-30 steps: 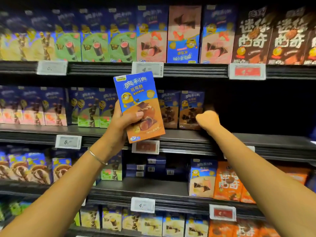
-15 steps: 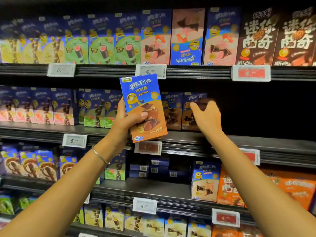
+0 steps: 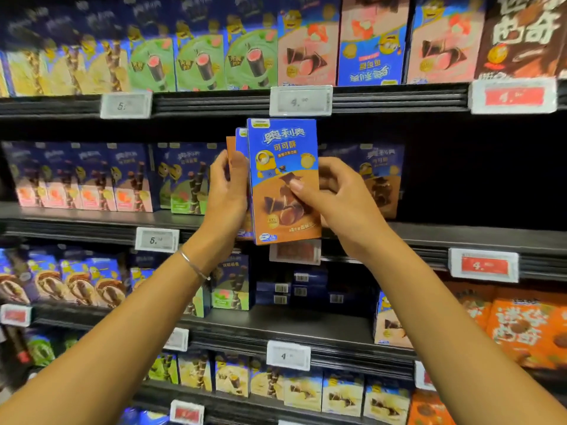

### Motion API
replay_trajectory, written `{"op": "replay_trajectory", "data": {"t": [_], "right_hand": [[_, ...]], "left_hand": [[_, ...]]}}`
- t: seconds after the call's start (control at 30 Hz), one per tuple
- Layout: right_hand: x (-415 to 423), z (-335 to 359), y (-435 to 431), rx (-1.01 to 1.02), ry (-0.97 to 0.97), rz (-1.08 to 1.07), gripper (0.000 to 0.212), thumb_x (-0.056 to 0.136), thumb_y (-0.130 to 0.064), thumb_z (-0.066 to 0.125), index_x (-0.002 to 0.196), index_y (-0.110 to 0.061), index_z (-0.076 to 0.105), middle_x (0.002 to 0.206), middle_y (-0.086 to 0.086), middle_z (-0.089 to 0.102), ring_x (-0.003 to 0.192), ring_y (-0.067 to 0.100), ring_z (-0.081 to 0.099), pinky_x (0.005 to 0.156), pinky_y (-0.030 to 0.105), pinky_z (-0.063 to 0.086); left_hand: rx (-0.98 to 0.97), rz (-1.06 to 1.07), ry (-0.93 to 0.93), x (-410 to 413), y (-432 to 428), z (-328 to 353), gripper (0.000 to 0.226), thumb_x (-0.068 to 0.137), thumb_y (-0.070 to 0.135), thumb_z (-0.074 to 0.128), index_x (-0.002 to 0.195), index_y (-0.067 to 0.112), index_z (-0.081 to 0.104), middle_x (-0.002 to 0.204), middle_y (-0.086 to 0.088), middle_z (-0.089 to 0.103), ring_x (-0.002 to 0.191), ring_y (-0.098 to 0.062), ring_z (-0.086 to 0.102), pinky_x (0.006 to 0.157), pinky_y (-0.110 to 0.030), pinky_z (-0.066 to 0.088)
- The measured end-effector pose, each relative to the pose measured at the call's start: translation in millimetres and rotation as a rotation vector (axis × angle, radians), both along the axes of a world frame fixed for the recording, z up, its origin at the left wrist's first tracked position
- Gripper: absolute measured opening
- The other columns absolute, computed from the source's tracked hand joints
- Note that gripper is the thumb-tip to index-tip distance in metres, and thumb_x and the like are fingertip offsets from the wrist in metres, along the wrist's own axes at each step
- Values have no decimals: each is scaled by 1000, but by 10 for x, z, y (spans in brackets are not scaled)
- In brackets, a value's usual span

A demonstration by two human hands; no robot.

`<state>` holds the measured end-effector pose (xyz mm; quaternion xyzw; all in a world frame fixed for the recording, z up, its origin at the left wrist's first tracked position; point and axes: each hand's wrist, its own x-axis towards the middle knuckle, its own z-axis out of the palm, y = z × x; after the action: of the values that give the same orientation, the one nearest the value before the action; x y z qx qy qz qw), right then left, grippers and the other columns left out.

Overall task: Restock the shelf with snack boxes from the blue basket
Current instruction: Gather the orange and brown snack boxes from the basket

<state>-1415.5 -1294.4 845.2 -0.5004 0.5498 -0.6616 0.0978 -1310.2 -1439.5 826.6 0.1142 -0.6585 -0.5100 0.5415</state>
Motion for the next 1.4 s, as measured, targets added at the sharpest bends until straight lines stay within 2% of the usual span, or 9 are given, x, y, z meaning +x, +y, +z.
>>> {"op": "replay_trajectory", "data": {"t": [0.1,0.23,0.43,0.73,0.93,1.1,1.2,1.27,1.4], "right_hand": [[-66,-44,-26,13,-36,-82,36,89,-23,75,122,-18,61,109,-2,75,93,14,75,73,32,63],[-286,-100,-136,-31,-65,-325,35,87,-25,78,116,-24,61,99,-9,76,86,10,75,60,20,56],[-397,-113,-746,90,43,-626,50,83,-34,79,118,-9,55,118,2,65,105,22,64,89,42,54],[-418,-201,-1085,293,233,-887,44,85,-47,73,106,-14,54,115,13,62,105,32,61,89,47,55],[-406,-203,-1141,310,274,-928,32,90,-39,70,97,-19,46,109,13,62,96,32,62,79,41,55],[-402,-169,-1079,352,304,-917,41,89,-47,68,111,-15,54,111,10,62,98,31,62,80,43,56],[-318,-167,-952,194,259,-919,61,87,-64,61,117,-11,54,117,8,60,104,25,59,82,41,53],[-188,-135,-854,31,177,-704,61,90,-65,56,120,-12,58,119,7,65,108,20,63,86,41,56],[39,-120,-718,-30,170,-320,37,90,-45,69,116,-21,60,107,-3,70,88,2,71,64,18,55]], "left_hand": [[22,51,77,69,-381,24,49,104,57,51,140,24,49,120,9,73,100,-7,76,78,-29,61],[16,20,156,261,-784,107,47,105,53,55,141,24,46,127,2,71,101,-10,77,74,-26,62],[40,-13,147,268,-915,149,47,105,46,57,141,17,43,119,5,73,97,-11,77,74,-30,63],[84,-104,135,196,-955,88,31,105,46,57,121,22,48,103,11,77,88,-7,78,64,-20,59],[95,-115,94,178,-955,33,64,103,53,58,147,11,38,113,6,77,88,-11,80,61,-21,59],[125,-163,79,146,-915,18,65,101,55,57,147,15,38,113,5,78,92,-15,80,63,-23,61],[126,-166,99,102,-851,2,55,103,54,56,142,18,42,112,7,79,93,-14,80,64,-22,61],[129,-164,103,57,-767,-12,58,102,54,56,145,19,40,117,5,77,94,-13,80,66,-22,61],[147,-175,117,-103,-575,-28,65,103,52,56,152,17,34,126,3,72,101,-12,78,70,-21,61]]}}
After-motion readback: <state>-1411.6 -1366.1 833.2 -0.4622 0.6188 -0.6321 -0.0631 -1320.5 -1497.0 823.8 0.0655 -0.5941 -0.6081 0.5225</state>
